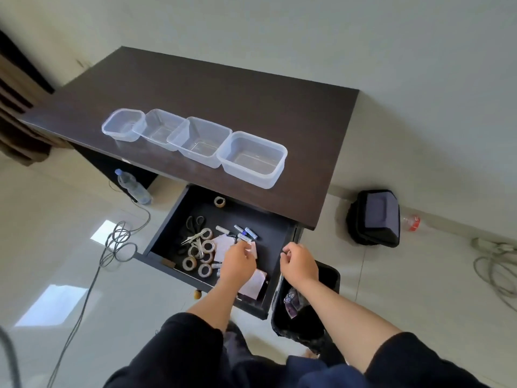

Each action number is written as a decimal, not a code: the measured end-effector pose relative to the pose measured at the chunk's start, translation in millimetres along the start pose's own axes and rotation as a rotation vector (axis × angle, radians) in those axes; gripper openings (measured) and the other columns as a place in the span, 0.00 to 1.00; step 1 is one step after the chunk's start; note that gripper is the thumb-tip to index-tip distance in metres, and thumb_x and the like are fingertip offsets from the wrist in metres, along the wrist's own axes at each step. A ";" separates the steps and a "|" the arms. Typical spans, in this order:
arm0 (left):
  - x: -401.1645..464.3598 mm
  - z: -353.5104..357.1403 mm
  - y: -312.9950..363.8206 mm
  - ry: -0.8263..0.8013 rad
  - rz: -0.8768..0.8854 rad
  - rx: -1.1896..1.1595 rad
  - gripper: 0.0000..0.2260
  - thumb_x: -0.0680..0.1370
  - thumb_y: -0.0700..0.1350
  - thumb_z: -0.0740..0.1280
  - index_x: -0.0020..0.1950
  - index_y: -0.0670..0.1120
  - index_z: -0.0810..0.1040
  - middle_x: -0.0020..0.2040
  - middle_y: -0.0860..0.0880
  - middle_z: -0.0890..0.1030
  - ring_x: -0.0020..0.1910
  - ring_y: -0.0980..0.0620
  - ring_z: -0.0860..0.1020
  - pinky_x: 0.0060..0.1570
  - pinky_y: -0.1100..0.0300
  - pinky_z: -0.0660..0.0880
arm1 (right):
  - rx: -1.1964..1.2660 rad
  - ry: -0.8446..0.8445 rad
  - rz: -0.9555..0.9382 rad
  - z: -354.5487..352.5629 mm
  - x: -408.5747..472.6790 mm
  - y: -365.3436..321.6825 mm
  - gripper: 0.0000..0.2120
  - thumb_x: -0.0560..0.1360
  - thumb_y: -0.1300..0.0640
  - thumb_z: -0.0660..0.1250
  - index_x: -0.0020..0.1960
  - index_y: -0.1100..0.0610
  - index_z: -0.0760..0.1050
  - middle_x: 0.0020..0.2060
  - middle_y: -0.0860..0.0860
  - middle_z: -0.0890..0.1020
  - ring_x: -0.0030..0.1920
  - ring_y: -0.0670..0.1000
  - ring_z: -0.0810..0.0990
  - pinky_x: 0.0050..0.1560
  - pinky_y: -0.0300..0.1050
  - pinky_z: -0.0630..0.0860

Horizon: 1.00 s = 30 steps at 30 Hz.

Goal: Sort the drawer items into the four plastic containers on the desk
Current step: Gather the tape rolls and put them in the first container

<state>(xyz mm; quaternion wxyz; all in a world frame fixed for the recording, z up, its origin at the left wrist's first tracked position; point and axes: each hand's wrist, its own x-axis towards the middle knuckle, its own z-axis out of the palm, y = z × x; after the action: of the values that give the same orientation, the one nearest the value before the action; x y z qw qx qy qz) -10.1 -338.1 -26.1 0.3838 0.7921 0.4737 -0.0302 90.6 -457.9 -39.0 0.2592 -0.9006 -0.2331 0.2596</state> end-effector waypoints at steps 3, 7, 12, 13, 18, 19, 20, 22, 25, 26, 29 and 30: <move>22.3 -34.1 -26.9 -0.005 -0.035 0.048 0.14 0.78 0.41 0.58 0.62 0.44 0.75 0.57 0.45 0.79 0.53 0.46 0.77 0.49 0.58 0.72 | -0.012 0.011 -0.040 18.2 10.7 -29.8 0.06 0.78 0.55 0.60 0.50 0.56 0.73 0.49 0.51 0.75 0.46 0.54 0.76 0.40 0.43 0.68; 53.8 -80.9 -63.8 -0.036 -0.070 0.126 0.15 0.77 0.41 0.59 0.62 0.45 0.75 0.58 0.45 0.78 0.55 0.45 0.77 0.50 0.56 0.75 | 0.015 -0.037 -0.034 54.3 18.8 -69.9 0.08 0.78 0.54 0.59 0.52 0.56 0.75 0.50 0.51 0.76 0.50 0.53 0.77 0.43 0.44 0.72; 91.5 -118.9 -113.4 -0.084 -0.084 0.172 0.15 0.76 0.41 0.63 0.63 0.47 0.74 0.58 0.45 0.78 0.52 0.47 0.77 0.46 0.57 0.75 | 0.025 -0.107 -0.005 102.7 28.3 -109.0 0.11 0.76 0.55 0.59 0.57 0.54 0.75 0.54 0.51 0.78 0.59 0.52 0.73 0.49 0.44 0.72; 98.9 -123.9 -121.1 -0.111 -0.079 0.181 0.16 0.76 0.41 0.64 0.63 0.46 0.74 0.58 0.45 0.78 0.52 0.47 0.77 0.46 0.58 0.74 | 0.021 -0.117 0.008 110.4 30.2 -116.5 0.12 0.77 0.55 0.59 0.58 0.54 0.74 0.54 0.51 0.78 0.59 0.52 0.73 0.48 0.42 0.71; 129.9 -130.3 -146.1 -0.283 -0.012 0.229 0.17 0.74 0.40 0.70 0.62 0.46 0.76 0.53 0.47 0.80 0.48 0.50 0.78 0.48 0.58 0.77 | 0.024 -0.152 0.076 141.5 43.8 -139.4 0.13 0.77 0.55 0.62 0.61 0.56 0.72 0.57 0.52 0.77 0.56 0.54 0.76 0.52 0.45 0.74; 133.7 -129.7 -150.3 -0.317 -0.006 0.243 0.18 0.73 0.40 0.70 0.62 0.47 0.76 0.51 0.47 0.80 0.47 0.50 0.78 0.49 0.56 0.78 | 0.025 -0.158 0.090 146.8 45.2 -141.7 0.13 0.76 0.55 0.62 0.60 0.55 0.72 0.56 0.52 0.77 0.55 0.54 0.76 0.51 0.46 0.75; 136.6 -128.3 -154.9 -0.348 0.002 0.259 0.18 0.73 0.40 0.71 0.62 0.48 0.76 0.51 0.47 0.80 0.48 0.49 0.78 0.51 0.54 0.79 | 0.025 -0.166 0.103 152.1 46.5 -143.2 0.13 0.76 0.55 0.63 0.60 0.55 0.72 0.55 0.52 0.77 0.53 0.54 0.76 0.48 0.45 0.74; 139.7 -126.3 -162.5 -0.404 0.026 0.316 0.21 0.72 0.42 0.72 0.64 0.50 0.75 0.55 0.47 0.80 0.53 0.47 0.79 0.54 0.51 0.78 | 0.013 -0.178 0.113 161.9 47.8 -144.3 0.14 0.76 0.55 0.64 0.61 0.54 0.72 0.50 0.51 0.76 0.49 0.52 0.74 0.45 0.44 0.70; 144.6 -124.0 -169.6 -0.420 0.041 0.351 0.22 0.71 0.45 0.72 0.64 0.53 0.73 0.55 0.47 0.79 0.51 0.47 0.79 0.51 0.50 0.80 | -0.049 -0.189 0.106 171.5 49.7 -145.1 0.16 0.76 0.55 0.65 0.63 0.52 0.72 0.47 0.50 0.73 0.47 0.51 0.72 0.43 0.44 0.68; 146.8 -123.3 -170.8 -0.419 0.042 0.345 0.21 0.71 0.45 0.73 0.62 0.53 0.73 0.53 0.47 0.80 0.48 0.47 0.79 0.48 0.50 0.80 | -0.071 -0.190 0.111 174.3 51.1 -145.7 0.16 0.76 0.54 0.65 0.63 0.52 0.72 0.50 0.51 0.75 0.49 0.52 0.74 0.44 0.44 0.70; 151.2 -121.7 -172.1 -0.425 0.043 0.346 0.17 0.71 0.45 0.73 0.57 0.54 0.73 0.50 0.48 0.80 0.45 0.48 0.80 0.45 0.51 0.81 | -0.134 -0.199 0.132 181.9 55.8 -149.0 0.18 0.75 0.52 0.66 0.65 0.50 0.72 0.56 0.51 0.77 0.57 0.54 0.75 0.51 0.47 0.74; 151.9 -120.7 -173.5 -0.421 0.044 0.349 0.16 0.71 0.45 0.73 0.56 0.54 0.73 0.50 0.48 0.80 0.45 0.48 0.80 0.44 0.51 0.81 | -0.160 -0.210 0.130 184.3 57.4 -150.0 0.18 0.75 0.51 0.66 0.65 0.49 0.72 0.58 0.51 0.77 0.58 0.54 0.75 0.52 0.48 0.74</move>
<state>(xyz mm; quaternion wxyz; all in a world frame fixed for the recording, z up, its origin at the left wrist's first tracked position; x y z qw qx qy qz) -99.0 -106.4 -104.2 0.3322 0.8326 0.3538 -0.2670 -17.2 -248.8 -105.3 0.1434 -0.8994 -0.2199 0.3494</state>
